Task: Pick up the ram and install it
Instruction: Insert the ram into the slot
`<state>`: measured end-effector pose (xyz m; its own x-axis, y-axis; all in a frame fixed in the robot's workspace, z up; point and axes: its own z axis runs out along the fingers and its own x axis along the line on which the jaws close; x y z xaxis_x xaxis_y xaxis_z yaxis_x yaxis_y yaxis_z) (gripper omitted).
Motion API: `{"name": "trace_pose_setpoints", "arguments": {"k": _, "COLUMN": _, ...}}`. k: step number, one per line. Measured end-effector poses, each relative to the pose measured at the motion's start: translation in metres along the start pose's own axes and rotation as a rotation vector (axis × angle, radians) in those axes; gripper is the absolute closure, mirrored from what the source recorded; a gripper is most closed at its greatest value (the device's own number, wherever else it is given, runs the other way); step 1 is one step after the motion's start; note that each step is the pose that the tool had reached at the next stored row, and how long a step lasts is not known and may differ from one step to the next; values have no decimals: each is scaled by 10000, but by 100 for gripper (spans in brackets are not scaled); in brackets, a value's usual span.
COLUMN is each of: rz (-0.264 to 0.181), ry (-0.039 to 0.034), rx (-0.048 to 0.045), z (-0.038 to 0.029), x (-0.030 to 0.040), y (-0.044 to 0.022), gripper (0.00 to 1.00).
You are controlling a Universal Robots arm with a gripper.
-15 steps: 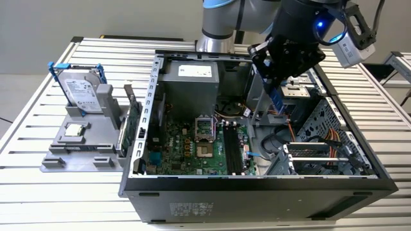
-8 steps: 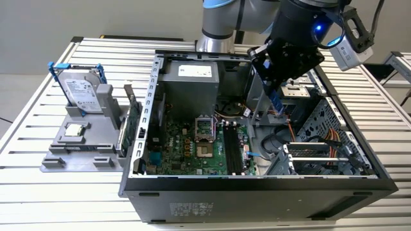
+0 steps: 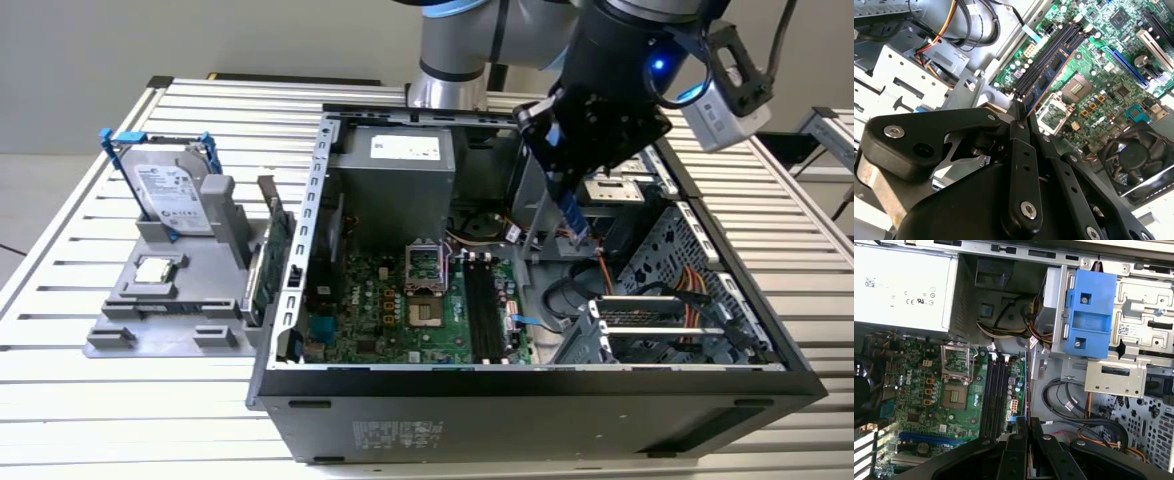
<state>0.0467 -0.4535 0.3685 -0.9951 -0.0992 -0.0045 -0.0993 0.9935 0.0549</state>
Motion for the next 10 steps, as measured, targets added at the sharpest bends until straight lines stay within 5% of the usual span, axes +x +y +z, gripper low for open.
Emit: {"name": "trace_pose_setpoints", "arguments": {"k": 10, "rz": 1, "ry": 23, "rx": -3, "z": 57, "x": 1, "y": -3, "gripper": 100}}
